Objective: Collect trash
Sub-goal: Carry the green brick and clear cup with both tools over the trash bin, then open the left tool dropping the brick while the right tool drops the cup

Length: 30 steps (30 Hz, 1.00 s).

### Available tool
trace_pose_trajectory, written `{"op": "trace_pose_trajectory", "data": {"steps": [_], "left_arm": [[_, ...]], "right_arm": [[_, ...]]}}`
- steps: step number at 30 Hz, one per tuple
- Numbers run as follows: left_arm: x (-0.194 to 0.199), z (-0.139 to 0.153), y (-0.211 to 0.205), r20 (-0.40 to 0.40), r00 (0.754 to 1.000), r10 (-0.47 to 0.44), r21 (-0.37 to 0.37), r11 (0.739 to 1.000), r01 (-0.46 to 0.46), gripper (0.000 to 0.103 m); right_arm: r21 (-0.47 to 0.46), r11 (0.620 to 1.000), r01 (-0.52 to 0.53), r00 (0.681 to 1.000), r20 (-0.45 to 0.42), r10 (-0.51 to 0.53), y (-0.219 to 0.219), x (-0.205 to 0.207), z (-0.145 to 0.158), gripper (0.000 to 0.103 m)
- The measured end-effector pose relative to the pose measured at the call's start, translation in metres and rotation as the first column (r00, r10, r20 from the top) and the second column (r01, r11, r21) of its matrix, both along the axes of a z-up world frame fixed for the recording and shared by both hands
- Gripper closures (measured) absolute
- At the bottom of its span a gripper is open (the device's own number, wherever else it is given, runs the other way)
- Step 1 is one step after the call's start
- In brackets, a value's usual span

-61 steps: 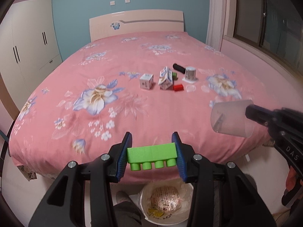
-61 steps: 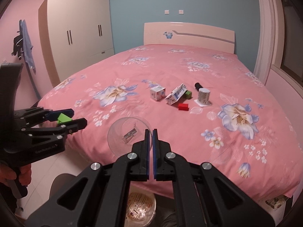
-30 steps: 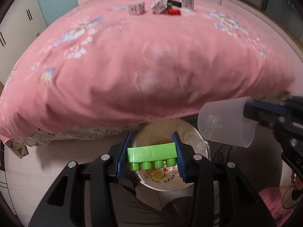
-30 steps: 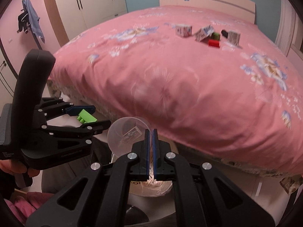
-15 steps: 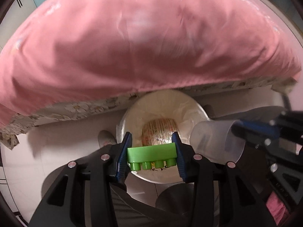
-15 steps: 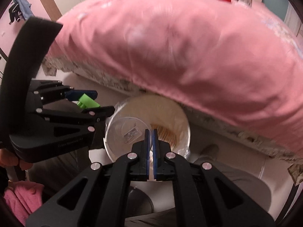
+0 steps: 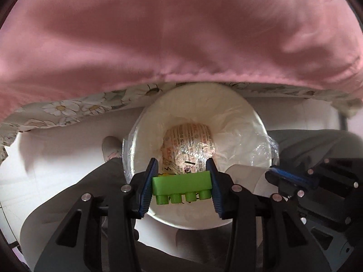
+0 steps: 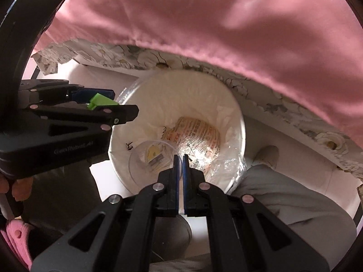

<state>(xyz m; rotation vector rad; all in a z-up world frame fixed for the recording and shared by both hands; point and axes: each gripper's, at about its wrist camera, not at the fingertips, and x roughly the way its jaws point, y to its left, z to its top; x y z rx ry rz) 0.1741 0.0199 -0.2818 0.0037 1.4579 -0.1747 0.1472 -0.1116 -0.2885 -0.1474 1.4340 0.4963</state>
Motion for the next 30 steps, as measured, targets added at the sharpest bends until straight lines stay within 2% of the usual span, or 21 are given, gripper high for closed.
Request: {"op": "trace_pose_trajectory", "data": {"steps": [11, 21, 28, 30], "left_arm": [[0.013, -0.046, 0.001, -0.111, 0.994, 0.022, -0.047, 0.999, -0.027, 0.057], [0.024, -0.074, -0.002, -0.175, 0.984, 0.025, -0.053, 0.998, -0.035, 0.057], [0.028, -0.099, -0.001, -0.25, 0.967, 0.041, -0.086, 0.994, -0.065, 0.057], [0.028, -0.106, -0.003, -0.266, 0.963, 0.042, -0.068, 0.996, -0.062, 0.057]], "right_arm": [[-0.023, 1.0, 0.015, 0.996, -0.087, -0.017, 0.008, 0.015, -0.042, 0.099], [-0.042, 0.999, 0.031, 0.987, -0.155, -0.037, 0.006, 0.026, -0.075, 0.099], [-0.067, 0.997, 0.03, 0.98, -0.192, -0.042, 0.006, 0.027, -0.101, 0.099], [-0.082, 0.997, 0.01, 0.981, -0.194, -0.026, 0.01, 0.026, -0.107, 0.099]]}}
